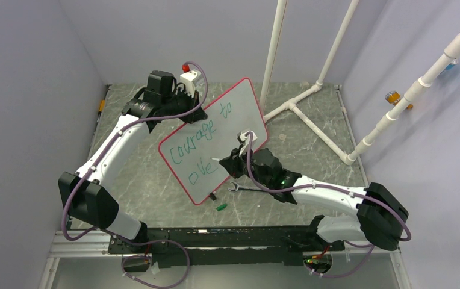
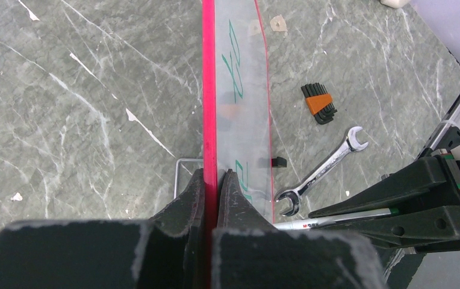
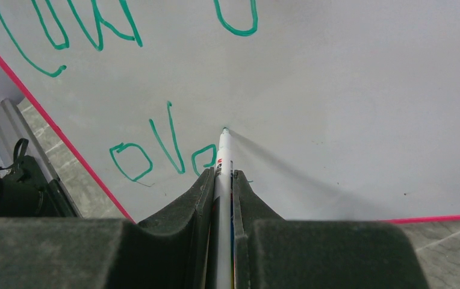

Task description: Write a sentence on the whiteboard

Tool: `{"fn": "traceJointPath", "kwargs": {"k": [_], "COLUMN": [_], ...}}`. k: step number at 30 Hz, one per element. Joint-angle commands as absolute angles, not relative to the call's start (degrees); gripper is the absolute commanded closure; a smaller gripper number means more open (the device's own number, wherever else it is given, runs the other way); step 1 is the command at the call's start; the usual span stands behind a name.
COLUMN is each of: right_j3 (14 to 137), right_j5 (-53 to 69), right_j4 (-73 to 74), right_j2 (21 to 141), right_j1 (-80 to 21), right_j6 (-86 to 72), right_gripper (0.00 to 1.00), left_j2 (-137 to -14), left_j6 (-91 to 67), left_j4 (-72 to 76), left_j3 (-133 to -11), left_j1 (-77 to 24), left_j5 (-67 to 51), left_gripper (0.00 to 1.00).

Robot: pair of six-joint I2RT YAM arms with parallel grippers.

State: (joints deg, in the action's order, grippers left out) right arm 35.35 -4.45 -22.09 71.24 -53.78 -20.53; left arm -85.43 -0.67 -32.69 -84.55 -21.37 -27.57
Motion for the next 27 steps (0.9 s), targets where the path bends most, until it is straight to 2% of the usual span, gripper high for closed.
{"fn": "traceJointPath", "kwargs": {"k": [1,11,27], "right_j3": [32.64,29.76,32.59], "right_j5": [-6.81,-6.27,-4.64], "right_j4": [-24.57,-25.18,-22.52], "right_j2": [71.63,72.09,70.59], "right_j1": [-53.39,-53.48,-53.44], "right_j6": [-21.41,-22.68,-21.78], "right_gripper": [1.0,1.0,1.0], "left_j2": [-85.07,-85.5,-85.17], "left_j6": [6.62,6.68,6.64], "left_j4": [-36.58,-36.74,-37.34], "left_j3": [-83.46,-83.5,-83.97], "left_j1": [-21.45,-21.44,-21.45], "left_j5": [-18.72,-18.29,-18.39], "left_gripper": [1.0,1.0,1.0]}}
